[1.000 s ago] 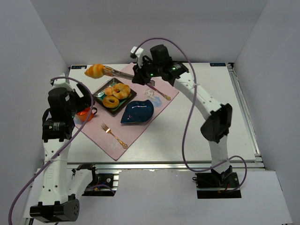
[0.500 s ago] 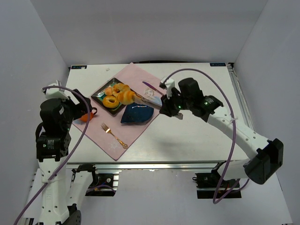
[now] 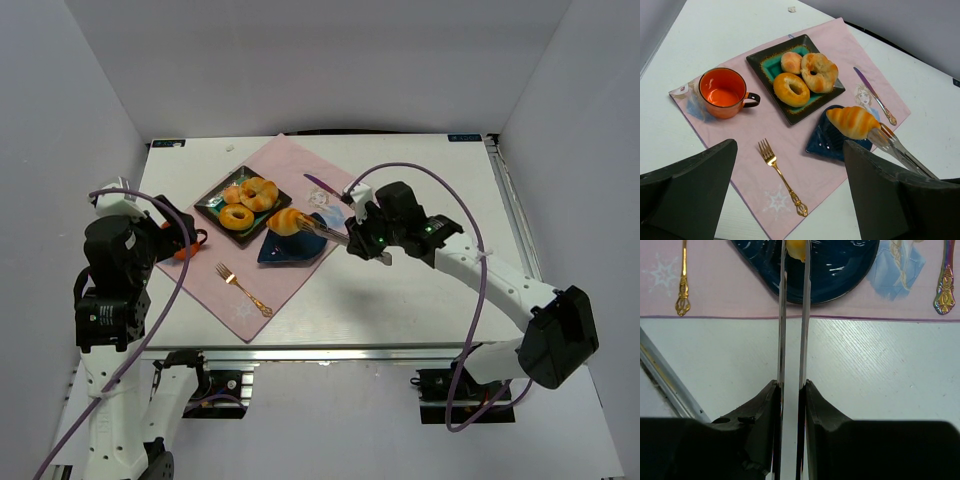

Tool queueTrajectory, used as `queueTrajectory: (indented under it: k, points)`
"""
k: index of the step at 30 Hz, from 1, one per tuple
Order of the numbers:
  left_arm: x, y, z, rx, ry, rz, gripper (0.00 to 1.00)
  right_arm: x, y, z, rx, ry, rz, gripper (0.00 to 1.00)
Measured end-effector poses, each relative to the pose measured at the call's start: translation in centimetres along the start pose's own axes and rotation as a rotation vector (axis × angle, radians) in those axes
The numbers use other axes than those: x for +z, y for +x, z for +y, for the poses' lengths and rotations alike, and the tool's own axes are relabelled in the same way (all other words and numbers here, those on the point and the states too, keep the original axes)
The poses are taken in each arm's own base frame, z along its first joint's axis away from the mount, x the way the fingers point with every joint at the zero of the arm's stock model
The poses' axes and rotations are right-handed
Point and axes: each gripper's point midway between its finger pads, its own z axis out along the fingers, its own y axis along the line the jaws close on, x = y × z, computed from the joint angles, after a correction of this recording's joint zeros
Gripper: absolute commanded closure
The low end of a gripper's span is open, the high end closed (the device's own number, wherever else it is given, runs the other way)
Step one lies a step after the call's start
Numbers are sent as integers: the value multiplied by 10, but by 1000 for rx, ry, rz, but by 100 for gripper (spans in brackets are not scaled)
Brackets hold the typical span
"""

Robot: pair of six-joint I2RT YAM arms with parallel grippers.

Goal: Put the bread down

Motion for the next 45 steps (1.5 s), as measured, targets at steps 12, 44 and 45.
queueTrajectory:
  k: [12, 44, 45]
  points:
    - [0, -1, -1, -6, 2, 1, 2, 16, 27, -20, 23, 37, 65, 100]
    - [-1, -1, -1, -7, 2, -1, 2, 32, 57, -20, 86, 9, 154, 47]
    - [-1, -1, -1, -7, 3, -1, 2, 31, 57, -20, 86, 9, 155, 47]
